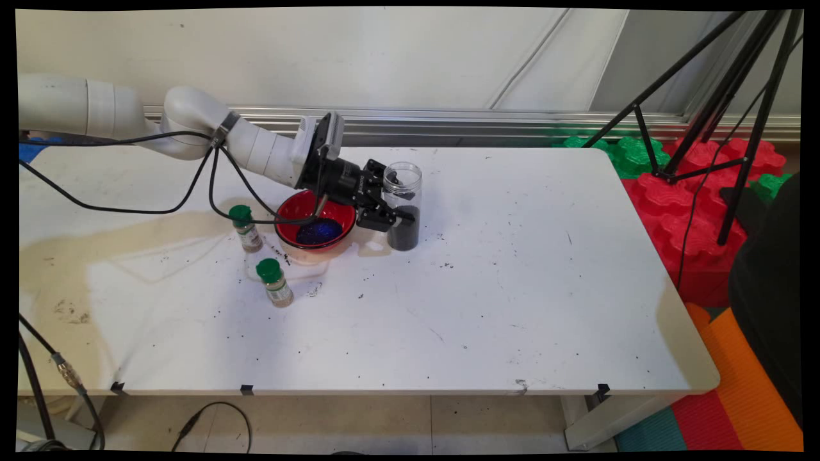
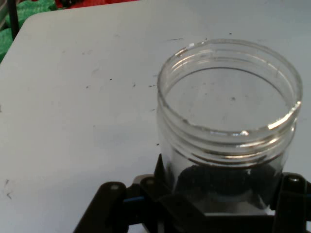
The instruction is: Pour the black seasoning powder in the red bowl
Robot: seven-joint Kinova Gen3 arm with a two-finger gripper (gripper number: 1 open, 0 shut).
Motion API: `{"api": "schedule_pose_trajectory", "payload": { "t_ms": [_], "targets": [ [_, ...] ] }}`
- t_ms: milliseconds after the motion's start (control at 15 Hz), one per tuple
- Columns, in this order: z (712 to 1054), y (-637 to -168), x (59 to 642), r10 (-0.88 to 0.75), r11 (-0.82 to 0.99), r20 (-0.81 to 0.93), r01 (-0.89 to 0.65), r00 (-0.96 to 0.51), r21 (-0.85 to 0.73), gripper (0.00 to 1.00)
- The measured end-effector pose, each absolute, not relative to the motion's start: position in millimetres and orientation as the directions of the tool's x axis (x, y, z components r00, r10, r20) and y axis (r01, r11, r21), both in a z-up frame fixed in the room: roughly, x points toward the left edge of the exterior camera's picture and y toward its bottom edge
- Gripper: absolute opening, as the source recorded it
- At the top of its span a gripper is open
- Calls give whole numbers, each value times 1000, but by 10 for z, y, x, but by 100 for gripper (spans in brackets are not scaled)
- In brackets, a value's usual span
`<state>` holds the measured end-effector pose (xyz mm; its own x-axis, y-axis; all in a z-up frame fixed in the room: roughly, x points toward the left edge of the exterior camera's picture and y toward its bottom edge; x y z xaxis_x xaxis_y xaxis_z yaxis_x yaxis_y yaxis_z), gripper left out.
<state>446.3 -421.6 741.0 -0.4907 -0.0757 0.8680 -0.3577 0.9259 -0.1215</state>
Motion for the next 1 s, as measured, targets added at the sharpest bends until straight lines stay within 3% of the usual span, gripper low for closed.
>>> {"api": "schedule_pose_trajectory", "payload": {
  "t_ms": [400, 1000],
  "targets": [
    [7452, -4169, 4500, -74, 929, 872, -352, -485, -116, 0],
    [7871, -4190, 4602, -63, 905, 900, -405, -431, -131, 0]
  ]
}}
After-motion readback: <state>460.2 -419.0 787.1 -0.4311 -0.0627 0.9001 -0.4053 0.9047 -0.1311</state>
